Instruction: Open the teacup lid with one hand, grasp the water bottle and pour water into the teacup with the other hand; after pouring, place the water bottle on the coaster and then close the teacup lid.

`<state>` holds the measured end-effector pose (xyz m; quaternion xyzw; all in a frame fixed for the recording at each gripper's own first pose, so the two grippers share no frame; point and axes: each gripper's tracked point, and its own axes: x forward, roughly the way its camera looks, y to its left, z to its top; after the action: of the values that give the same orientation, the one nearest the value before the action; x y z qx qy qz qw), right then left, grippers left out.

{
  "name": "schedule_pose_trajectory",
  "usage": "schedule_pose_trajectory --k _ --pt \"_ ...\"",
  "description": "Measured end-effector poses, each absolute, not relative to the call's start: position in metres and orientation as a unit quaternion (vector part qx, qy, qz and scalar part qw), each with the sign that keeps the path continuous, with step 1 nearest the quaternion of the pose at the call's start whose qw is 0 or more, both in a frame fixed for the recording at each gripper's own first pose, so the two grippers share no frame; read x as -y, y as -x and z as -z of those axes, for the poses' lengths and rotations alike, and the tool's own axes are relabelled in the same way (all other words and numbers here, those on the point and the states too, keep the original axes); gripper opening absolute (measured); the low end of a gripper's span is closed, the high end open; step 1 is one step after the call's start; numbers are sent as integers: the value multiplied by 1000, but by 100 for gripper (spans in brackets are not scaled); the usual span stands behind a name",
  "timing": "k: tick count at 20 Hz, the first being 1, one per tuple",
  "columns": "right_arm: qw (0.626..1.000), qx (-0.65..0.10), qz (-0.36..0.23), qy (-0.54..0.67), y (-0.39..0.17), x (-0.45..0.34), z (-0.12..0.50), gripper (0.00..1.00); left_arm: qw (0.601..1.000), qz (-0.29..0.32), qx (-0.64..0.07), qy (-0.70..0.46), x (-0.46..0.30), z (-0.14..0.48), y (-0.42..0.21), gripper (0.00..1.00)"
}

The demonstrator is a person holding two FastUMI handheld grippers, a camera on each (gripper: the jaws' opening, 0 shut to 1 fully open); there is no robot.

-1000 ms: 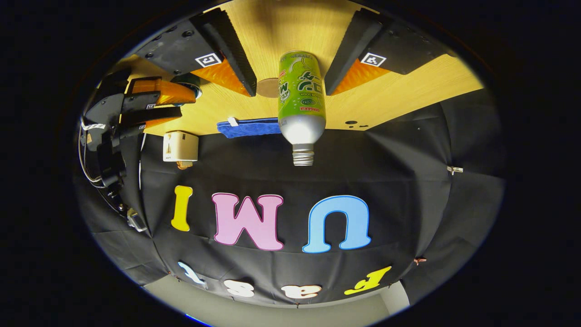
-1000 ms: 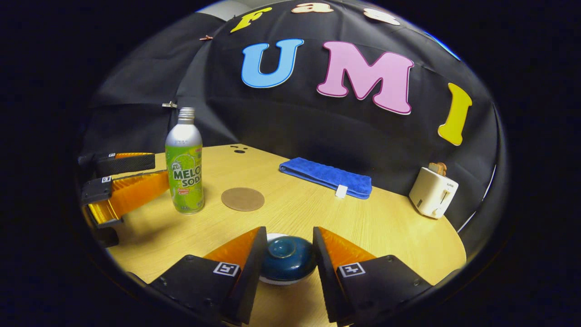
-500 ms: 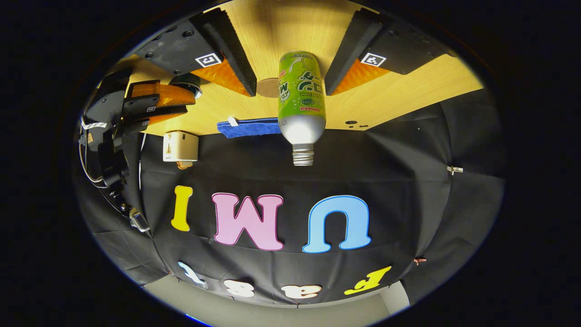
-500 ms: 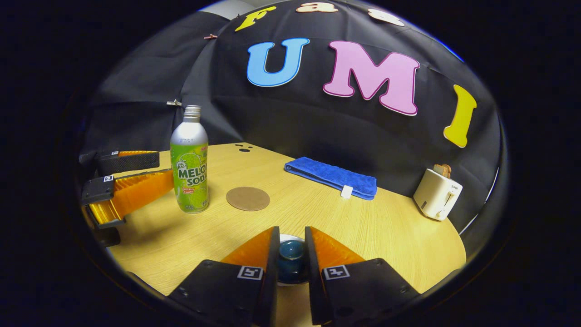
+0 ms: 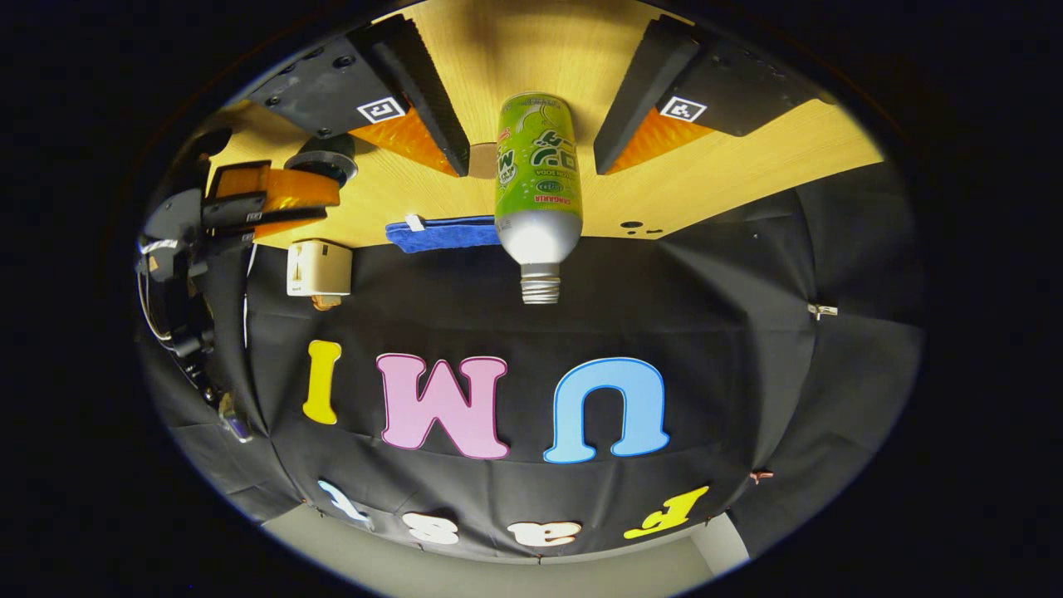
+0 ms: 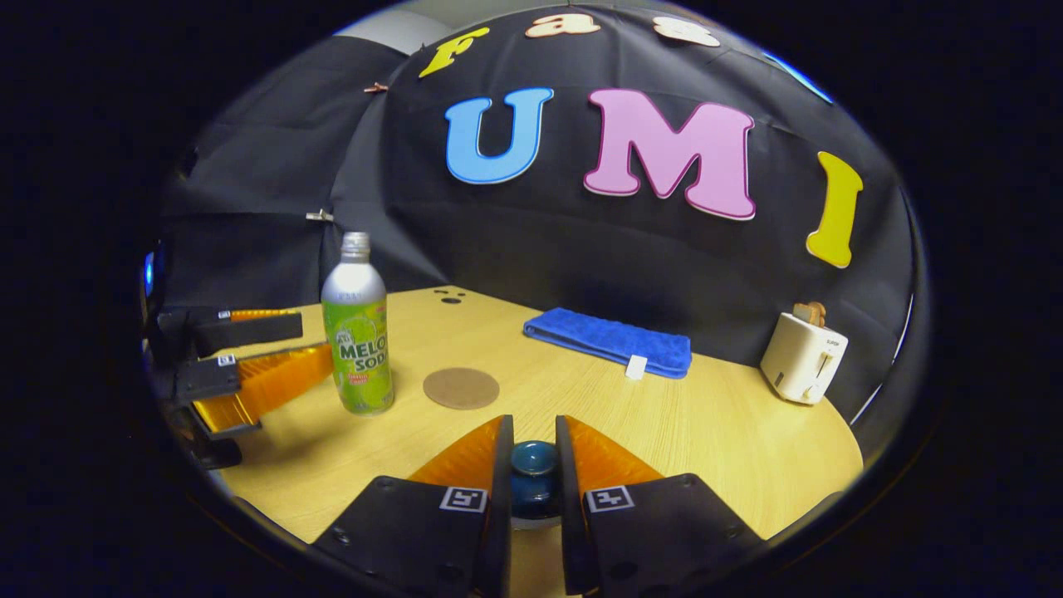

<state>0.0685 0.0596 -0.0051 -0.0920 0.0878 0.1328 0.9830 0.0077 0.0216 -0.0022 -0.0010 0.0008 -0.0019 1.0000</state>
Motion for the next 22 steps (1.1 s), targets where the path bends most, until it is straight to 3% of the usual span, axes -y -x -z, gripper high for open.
schedule_pose_trajectory --k 4,5,7,15,16,18,22 --pt "987 -57 -135 65 -56 -50 -19 28 1000 -12 -2 2 -29 2 -19 95" --pt "988 -50 -131 63 -54 -44 -24 24 1000 -11 -1 1 -28 1 -23 95" --pt "991 -39 -120 55 -50 -31 -27 28 1000 -4 0 1 -27 2 -30 95" --pt "997 -44 -67 12 -38 19 -3 28 1000 11 1 -1 -24 1 -65 95" --pt "997 -40 -61 13 -38 23 -2 24 1000 13 1 -2 -24 1 -69 95" --pt "998 -36 -57 14 -38 25 1 28 1000 15 1 -4 -24 1 -78 95" --pt "997 -35 -61 7 -39 27 10 28 1000 19 1 -11 -22 1 -92 95"
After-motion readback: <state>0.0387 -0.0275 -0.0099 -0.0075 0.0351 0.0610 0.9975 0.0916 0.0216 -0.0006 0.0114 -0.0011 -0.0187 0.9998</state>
